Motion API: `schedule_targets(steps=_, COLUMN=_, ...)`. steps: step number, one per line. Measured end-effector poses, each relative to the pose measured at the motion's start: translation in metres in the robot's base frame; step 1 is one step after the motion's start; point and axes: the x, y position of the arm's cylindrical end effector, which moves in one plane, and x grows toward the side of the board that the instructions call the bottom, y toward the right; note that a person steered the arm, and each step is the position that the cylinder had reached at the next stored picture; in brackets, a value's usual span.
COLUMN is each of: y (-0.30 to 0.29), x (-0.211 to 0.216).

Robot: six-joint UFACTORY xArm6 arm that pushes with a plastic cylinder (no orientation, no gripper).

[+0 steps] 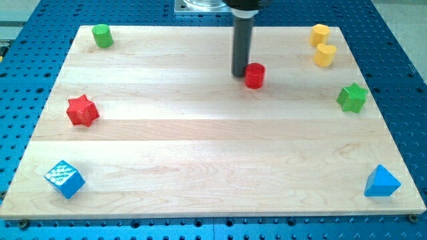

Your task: Move the red circle to the left of the green star

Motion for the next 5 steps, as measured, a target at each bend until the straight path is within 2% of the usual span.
schedule_targets(steps=2, y=0.034, x=0.019)
schedule_targets(steps=4, y=-0.007, x=0.049)
schedule_targets(steps=5, y=0.012, x=0.035)
